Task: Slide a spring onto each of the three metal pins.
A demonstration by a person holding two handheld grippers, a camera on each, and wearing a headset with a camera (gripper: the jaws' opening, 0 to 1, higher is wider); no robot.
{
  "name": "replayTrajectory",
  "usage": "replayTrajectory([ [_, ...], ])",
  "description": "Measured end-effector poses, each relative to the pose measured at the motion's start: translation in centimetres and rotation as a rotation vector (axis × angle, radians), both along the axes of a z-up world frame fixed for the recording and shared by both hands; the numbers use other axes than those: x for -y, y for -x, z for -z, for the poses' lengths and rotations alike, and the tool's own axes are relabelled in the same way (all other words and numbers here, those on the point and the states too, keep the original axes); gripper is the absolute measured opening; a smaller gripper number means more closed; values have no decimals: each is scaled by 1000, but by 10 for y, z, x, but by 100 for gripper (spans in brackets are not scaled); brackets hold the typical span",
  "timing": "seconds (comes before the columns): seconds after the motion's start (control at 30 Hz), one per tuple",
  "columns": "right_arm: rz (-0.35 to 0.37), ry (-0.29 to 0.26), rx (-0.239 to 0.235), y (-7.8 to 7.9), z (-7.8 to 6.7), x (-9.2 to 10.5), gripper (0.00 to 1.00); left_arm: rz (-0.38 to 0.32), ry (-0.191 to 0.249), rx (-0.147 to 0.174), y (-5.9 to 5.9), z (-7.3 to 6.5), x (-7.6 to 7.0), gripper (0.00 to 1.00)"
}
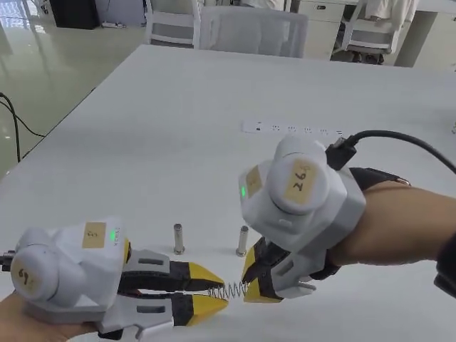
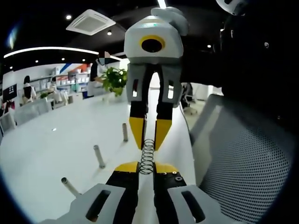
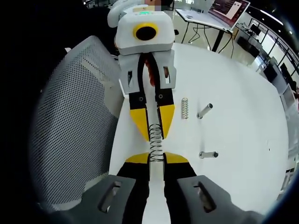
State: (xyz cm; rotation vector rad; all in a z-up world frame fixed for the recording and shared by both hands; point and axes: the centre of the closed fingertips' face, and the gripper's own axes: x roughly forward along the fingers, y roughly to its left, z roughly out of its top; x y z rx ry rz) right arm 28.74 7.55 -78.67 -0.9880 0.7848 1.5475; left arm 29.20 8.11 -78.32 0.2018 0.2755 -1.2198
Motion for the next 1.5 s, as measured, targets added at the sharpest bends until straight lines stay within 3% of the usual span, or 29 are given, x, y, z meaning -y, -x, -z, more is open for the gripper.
replayTrajectory([
  [0.37, 0, -31, 7, 2, -16, -7, 8, 2, -11, 2, 0, 1, 0, 3],
  [0.97, -10, -135, 13, 8, -38, -30, 8, 13, -3, 8, 3, -2, 2, 3],
  [1.5, -12, -116, -20, 13, -31, -31, 8, 31, -9, 26, 4, -5, 4, 2],
])
